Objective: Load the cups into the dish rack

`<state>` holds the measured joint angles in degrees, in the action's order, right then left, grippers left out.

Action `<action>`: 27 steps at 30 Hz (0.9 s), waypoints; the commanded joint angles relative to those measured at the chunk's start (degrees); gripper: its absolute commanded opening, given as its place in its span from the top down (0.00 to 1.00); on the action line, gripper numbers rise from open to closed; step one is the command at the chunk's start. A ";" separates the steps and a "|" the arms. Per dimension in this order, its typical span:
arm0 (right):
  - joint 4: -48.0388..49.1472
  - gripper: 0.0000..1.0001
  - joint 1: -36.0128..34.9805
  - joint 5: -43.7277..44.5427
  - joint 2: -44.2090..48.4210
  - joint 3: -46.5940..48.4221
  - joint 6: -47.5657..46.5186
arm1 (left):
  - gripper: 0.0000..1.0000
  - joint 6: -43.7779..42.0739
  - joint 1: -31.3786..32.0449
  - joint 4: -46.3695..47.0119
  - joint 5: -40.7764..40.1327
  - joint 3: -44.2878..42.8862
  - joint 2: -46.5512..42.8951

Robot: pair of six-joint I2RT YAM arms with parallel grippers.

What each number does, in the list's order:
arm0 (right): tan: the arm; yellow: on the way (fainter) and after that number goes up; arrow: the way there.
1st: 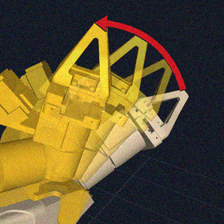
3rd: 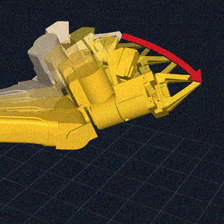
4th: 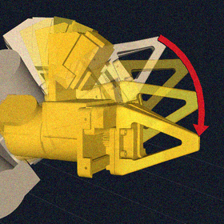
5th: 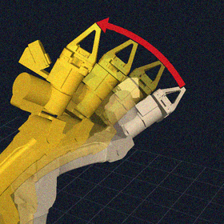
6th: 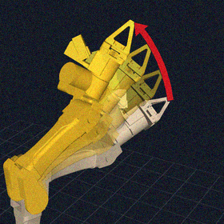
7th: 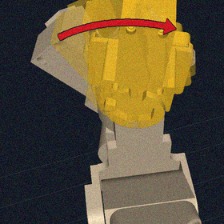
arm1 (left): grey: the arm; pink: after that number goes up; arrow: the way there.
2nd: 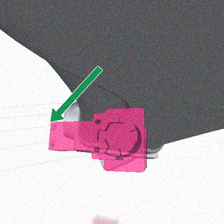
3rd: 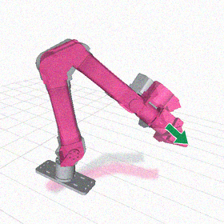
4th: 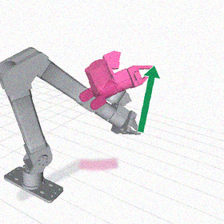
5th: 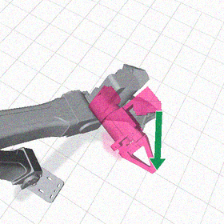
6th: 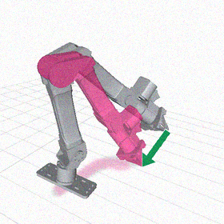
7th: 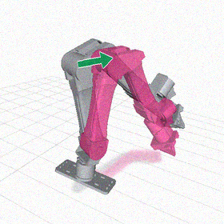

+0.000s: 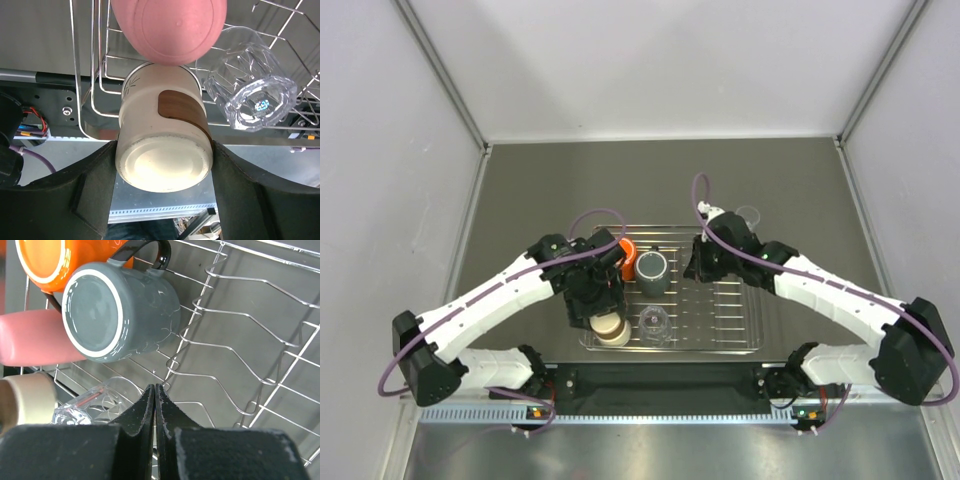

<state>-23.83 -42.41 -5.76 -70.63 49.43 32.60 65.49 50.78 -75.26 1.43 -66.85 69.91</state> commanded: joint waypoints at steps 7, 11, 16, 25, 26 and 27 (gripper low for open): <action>1.16 1.00 1.72 1.01 3.48 -0.47 -0.69 | 1.00 1.13 0.28 7.24 -0.90 4.18 1.81; 1.16 1.00 2.16 0.75 3.83 -1.26 -0.87 | 1.00 1.13 0.37 8.03 -4.06 4.09 2.34; 0.90 1.00 2.69 0.57 4.89 -1.97 -0.96 | 1.00 1.39 0.28 8.90 -4.60 5.50 2.43; 0.28 1.00 3.39 0.40 6.12 -2.93 -1.13 | 1.00 1.13 0.28 11.81 -5.03 7.61 4.09; 0.19 1.00 3.56 0.48 6.21 -2.94 -1.05 | 1.00 1.13 0.28 11.98 -5.04 7.70 4.27; 0.11 1.00 3.65 0.40 6.38 -2.94 -1.13 | 1.00 1.04 0.28 12.16 -5.12 7.96 4.36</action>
<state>-24.56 -39.70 -5.63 -66.24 46.85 32.51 66.17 50.89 -65.69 -1.98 -59.48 73.80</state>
